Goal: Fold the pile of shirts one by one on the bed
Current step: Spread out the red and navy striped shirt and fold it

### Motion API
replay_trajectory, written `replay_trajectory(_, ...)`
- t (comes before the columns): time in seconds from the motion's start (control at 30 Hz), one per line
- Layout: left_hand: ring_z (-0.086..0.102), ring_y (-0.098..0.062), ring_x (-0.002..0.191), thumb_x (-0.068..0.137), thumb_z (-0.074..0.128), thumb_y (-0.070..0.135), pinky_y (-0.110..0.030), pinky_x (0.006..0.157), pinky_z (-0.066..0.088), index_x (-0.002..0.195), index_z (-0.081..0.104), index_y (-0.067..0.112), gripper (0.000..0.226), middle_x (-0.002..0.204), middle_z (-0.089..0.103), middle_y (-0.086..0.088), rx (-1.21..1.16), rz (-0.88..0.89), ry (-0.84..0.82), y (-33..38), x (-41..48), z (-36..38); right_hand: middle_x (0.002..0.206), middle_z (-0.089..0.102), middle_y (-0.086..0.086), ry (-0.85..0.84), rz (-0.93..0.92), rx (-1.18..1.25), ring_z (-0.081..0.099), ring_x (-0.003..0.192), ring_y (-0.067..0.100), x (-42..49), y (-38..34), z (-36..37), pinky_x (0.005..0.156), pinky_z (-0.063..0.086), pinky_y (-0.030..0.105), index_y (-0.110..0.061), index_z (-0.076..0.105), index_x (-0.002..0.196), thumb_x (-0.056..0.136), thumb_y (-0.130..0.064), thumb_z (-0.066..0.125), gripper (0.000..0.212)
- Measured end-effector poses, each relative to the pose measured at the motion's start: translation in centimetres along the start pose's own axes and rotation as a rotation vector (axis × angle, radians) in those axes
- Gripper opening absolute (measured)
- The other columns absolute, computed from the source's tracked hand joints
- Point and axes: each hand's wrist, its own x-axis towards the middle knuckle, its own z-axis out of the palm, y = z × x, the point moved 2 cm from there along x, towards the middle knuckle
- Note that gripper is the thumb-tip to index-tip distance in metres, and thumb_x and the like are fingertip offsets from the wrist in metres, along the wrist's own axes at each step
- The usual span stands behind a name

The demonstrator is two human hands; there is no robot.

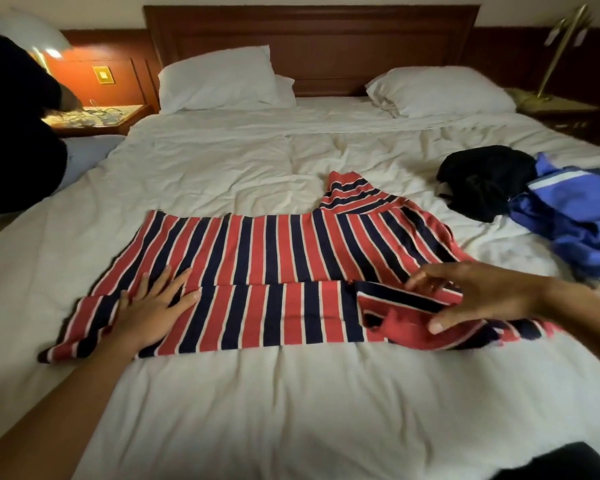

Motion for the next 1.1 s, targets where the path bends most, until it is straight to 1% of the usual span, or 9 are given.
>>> replay_trajectory(0.13,-0.012,-0.025,0.153,0.080,0.001,0.088,-0.060,0.119,-0.005,0.139,-0.021,0.066,0.067,0.164,-0.016,0.016,-0.004,-0.004,0.005,0.1,-0.1,0.0,0.135,0.028,-0.042,0.078,0.025,-0.219,0.026,0.128,-0.011,0.2,-0.2,2.8,0.112,0.023,0.030,-0.070,0.029,0.135,0.068,-0.094,0.048,0.074)
replay_trajectory(0.27,-0.012,-0.025,0.153,0.080,0.001,0.086,-0.060,0.120,-0.003,0.145,-0.018,0.061,0.072,0.165,-0.014,0.015,0.001,-0.020,-0.002,0.2,-0.2,-0.1,0.136,0.045,-0.028,0.157,0.032,0.040,0.039,0.130,-0.004,1.6,-0.8,3.9,0.115,0.026,0.029,-0.054,0.056,0.129,0.087,-0.081,0.032,0.055)
replay_trajectory(0.43,-0.011,-0.024,0.153,0.081,0.004,0.086,-0.060,0.120,-0.003,0.147,-0.014,0.060,0.073,0.165,-0.013,0.014,-0.002,-0.018,-0.002,0.3,-0.3,-0.1,0.109,0.050,-0.014,0.373,0.082,-0.154,0.056,0.098,0.005,2.9,-0.3,3.0,0.086,0.043,0.021,-0.038,0.065,0.101,0.089,-0.055,0.063,0.021)
replay_trajectory(0.53,-0.010,-0.024,0.154,0.082,0.005,0.086,-0.061,0.120,-0.002,0.148,-0.011,0.061,0.072,0.166,-0.011,0.015,-0.009,-0.013,0.015,0.1,-0.1,0.2,0.103,0.051,-0.017,0.333,0.122,-0.224,0.056,0.092,0.005,2.0,0.8,3.2,0.074,0.035,0.012,-0.042,0.060,0.102,0.086,-0.059,0.063,0.023)
replay_trajectory(0.63,-0.008,-0.024,0.154,0.083,0.005,0.087,-0.061,0.120,-0.001,0.147,-0.010,0.063,0.070,0.166,-0.009,0.014,-0.019,-0.009,0.026,0.0,0.0,0.4,0.118,0.050,-0.010,0.328,0.204,-0.252,0.056,0.104,0.011,1.4,1.7,3.5,0.086,0.042,0.022,-0.038,0.058,0.125,0.088,-0.058,0.061,0.042)
replay_trajectory(0.77,-0.008,-0.025,0.154,0.082,0.004,0.087,-0.061,0.120,-0.001,0.146,-0.012,0.063,0.070,0.166,-0.009,0.014,-0.018,-0.012,0.030,-0.1,0.2,0.4,0.118,0.059,0.005,0.409,0.437,-0.313,0.062,0.102,0.026,0.5,2.4,2.6,0.084,0.051,0.037,-0.025,0.059,0.122,0.085,-0.070,0.055,0.058)
replay_trajectory(0.87,-0.007,-0.024,0.154,0.073,-0.003,0.094,-0.061,0.120,0.000,0.147,-0.009,0.063,0.081,0.166,-0.009,0.014,-0.029,-0.007,0.035,0.0,0.1,0.4,0.115,0.065,0.006,0.320,0.600,-0.339,0.062,0.102,0.028,-0.8,3.4,2.2,0.081,0.049,0.038,-0.023,0.056,0.115,0.085,-0.076,0.047,0.063)
replay_trajectory(1.0,-0.006,-0.024,0.154,0.063,-0.008,0.098,-0.060,0.120,0.000,0.147,-0.007,0.063,0.091,0.166,-0.007,0.014,-0.041,-0.005,0.052,0.1,0.0,0.3,0.133,0.060,0.006,0.237,0.638,-0.270,0.057,0.120,0.028,-1.7,3.9,2.4,0.098,0.047,0.039,-0.022,0.048,0.136,0.090,-0.064,0.054,0.062)
replay_trajectory(1.1,-0.006,-0.025,0.154,0.075,-0.001,0.093,-0.061,0.120,0.000,0.148,-0.009,0.062,0.080,0.167,-0.007,0.013,-0.033,-0.006,0.038,0.1,-0.1,0.2,0.124,0.065,0.004,0.274,0.598,-0.172,0.063,0.105,0.022,-1.4,3.8,2.4,0.087,0.049,0.034,-0.024,0.052,0.132,0.090,-0.043,0.067,0.049)
